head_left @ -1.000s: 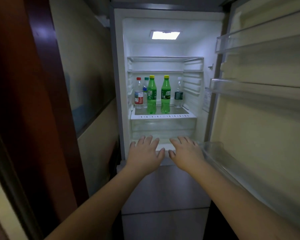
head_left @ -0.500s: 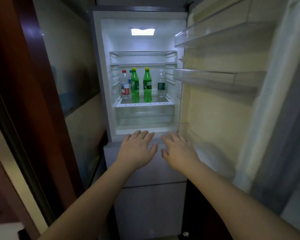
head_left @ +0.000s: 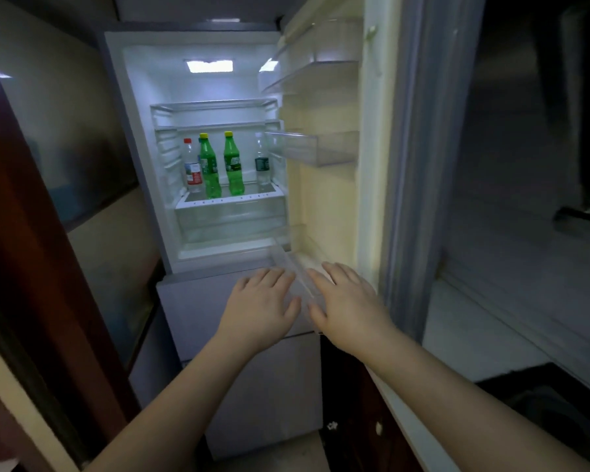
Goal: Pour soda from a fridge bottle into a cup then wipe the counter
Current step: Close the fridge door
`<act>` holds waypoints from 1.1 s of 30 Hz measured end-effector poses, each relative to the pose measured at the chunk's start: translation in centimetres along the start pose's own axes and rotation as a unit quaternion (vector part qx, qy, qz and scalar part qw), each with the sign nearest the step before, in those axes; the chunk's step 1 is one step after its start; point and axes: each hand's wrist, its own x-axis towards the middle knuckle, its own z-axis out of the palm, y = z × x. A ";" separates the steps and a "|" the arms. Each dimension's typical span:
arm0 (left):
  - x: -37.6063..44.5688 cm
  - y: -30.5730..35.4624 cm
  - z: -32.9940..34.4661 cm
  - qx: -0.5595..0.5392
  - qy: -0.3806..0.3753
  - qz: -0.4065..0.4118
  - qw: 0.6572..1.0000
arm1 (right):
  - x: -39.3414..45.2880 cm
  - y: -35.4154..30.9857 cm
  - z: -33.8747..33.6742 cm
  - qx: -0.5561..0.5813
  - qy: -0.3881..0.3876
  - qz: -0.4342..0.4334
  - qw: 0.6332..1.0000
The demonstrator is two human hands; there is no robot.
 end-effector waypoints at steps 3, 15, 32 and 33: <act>0.2 2.5 0.8 0.001 0.011 0.031 0.999 | -2.4 2.3 -1.7 -0.006 0.017 0.031 0.999; 1.5 11.4 0.7 -0.038 -0.005 0.203 0.979 | -7.6 9.7 -5.1 0.024 0.090 0.130 0.987; 3.7 16.4 3.2 0.032 -0.043 0.255 0.965 | -1.0 11.6 -6.1 0.107 0.119 0.211 0.964; 3.7 16.2 3.3 0.034 -0.041 0.251 0.966 | -0.8 11.6 -6.0 0.109 0.125 0.210 0.964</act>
